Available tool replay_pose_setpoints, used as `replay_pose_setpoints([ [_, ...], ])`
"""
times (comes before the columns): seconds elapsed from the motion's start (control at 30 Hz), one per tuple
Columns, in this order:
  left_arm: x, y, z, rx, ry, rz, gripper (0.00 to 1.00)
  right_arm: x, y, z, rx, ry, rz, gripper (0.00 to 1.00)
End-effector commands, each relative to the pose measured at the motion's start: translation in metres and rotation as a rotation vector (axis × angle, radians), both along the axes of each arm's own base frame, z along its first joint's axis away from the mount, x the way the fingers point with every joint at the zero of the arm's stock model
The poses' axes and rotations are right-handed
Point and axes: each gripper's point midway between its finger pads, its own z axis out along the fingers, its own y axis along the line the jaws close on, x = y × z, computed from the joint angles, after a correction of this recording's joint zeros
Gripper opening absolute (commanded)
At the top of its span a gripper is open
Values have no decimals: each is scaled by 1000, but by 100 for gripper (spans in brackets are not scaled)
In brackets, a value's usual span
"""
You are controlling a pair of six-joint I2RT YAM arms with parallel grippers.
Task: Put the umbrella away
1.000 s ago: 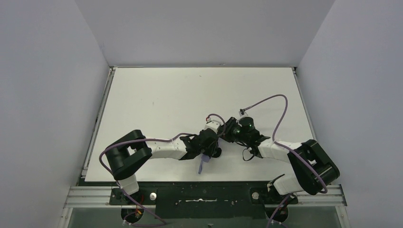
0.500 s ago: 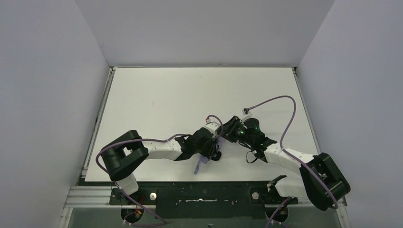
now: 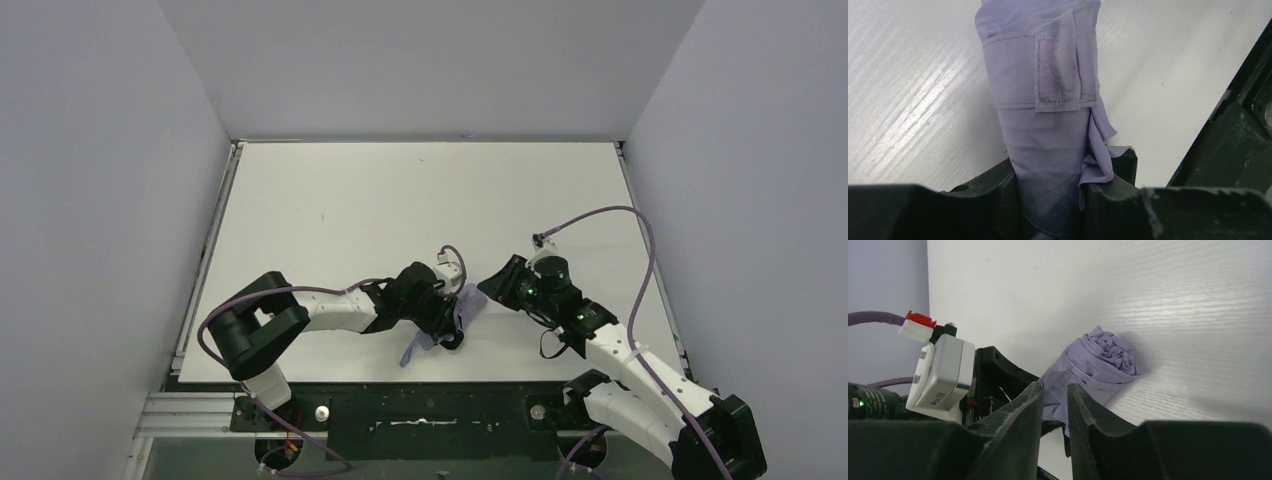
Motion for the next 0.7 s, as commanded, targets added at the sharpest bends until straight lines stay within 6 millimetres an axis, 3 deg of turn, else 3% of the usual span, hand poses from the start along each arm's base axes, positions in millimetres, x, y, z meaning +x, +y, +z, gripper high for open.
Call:
replay_pose_setpoints([
  [0.0, -34, 28, -28, 116, 132, -88, 1, -11, -23, 11, -134, -46, 21, 19],
  [0.13, -33, 25, -29, 125, 132, -102, 1, -24, -8, 12, -69, -39, 111, 0],
  [0.37, -29, 21, -28, 128, 123, -102, 0, -18, 24, 16, 117, -29, 150, 0],
  [0.67, -30, 23, -29, 151, 133, -105, 0, -14, 42, -3, 83, 13, 179, 0],
])
